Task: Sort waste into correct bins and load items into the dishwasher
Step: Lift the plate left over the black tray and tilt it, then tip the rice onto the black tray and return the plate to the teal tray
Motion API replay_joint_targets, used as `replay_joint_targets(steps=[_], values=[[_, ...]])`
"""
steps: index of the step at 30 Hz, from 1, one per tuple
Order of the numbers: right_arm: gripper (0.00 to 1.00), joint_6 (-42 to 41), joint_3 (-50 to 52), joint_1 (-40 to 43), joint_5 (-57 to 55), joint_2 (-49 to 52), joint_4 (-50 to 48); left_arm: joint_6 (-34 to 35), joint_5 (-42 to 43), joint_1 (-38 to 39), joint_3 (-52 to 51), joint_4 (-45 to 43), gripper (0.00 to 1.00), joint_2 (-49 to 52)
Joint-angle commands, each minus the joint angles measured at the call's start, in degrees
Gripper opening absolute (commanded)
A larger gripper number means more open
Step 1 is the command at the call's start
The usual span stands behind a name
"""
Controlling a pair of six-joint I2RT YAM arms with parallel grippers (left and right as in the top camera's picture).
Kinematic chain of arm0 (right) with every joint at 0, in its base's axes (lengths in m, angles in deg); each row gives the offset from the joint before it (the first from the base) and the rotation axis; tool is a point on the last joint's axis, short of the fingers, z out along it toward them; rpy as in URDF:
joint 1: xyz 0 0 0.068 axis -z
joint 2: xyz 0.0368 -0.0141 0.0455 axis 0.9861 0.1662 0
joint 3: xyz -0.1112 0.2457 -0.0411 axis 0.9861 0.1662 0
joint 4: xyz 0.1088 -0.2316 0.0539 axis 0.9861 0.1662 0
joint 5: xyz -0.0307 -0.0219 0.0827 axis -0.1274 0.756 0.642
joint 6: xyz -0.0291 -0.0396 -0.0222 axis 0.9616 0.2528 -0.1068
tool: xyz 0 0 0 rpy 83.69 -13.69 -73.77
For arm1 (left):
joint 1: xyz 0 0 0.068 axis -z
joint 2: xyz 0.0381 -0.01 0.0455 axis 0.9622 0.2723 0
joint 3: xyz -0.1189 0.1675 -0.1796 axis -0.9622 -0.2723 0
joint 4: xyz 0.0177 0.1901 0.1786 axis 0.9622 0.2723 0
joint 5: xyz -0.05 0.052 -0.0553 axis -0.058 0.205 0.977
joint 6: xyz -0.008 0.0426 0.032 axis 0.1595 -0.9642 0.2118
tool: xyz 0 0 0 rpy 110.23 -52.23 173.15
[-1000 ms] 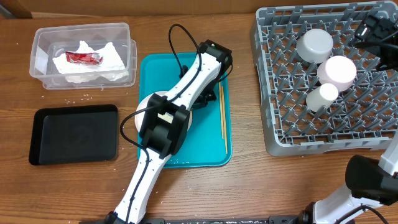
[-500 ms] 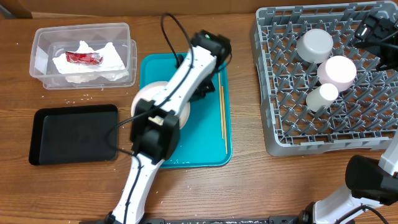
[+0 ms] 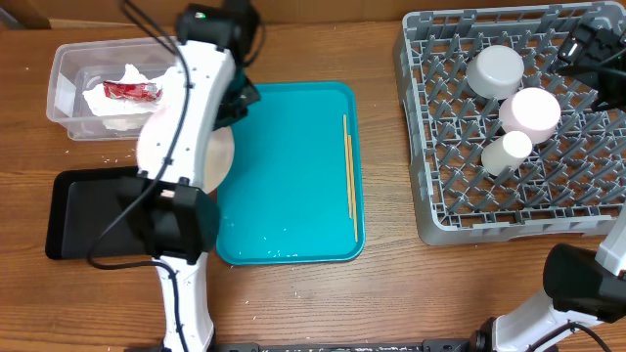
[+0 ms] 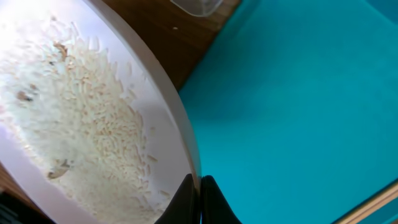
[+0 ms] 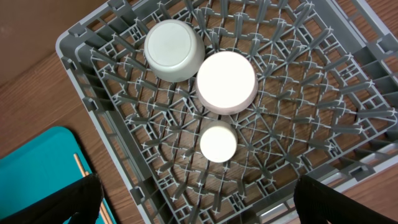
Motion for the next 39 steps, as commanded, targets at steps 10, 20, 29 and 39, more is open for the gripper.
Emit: replay_joint_targets(steps=[10,20,29,39], values=[[1.00,0.20,-0.46,0.13,-0.37,-0.04,-0.15,-3.04,13.99,-16.92,-0.31,0.35,0.04,-0.59],[1.00,0.20,-0.46,0.13,-0.37,-0.04,-0.15,-9.49,26.97,-28.46,-0.31,0.33,0.04,-0.59],[1.00,0.20,-0.46,0.13,-0.37,-0.04,-0.15,-14.67,37.13,-38.34,-0.33,0.33,0.04,-0.59],[1.00,0.20,-0.46,0.13,-0.37,-0.04,-0.15,-19.12,42.18,-45.90,-0.42,0.28,0.04,-0.07]])
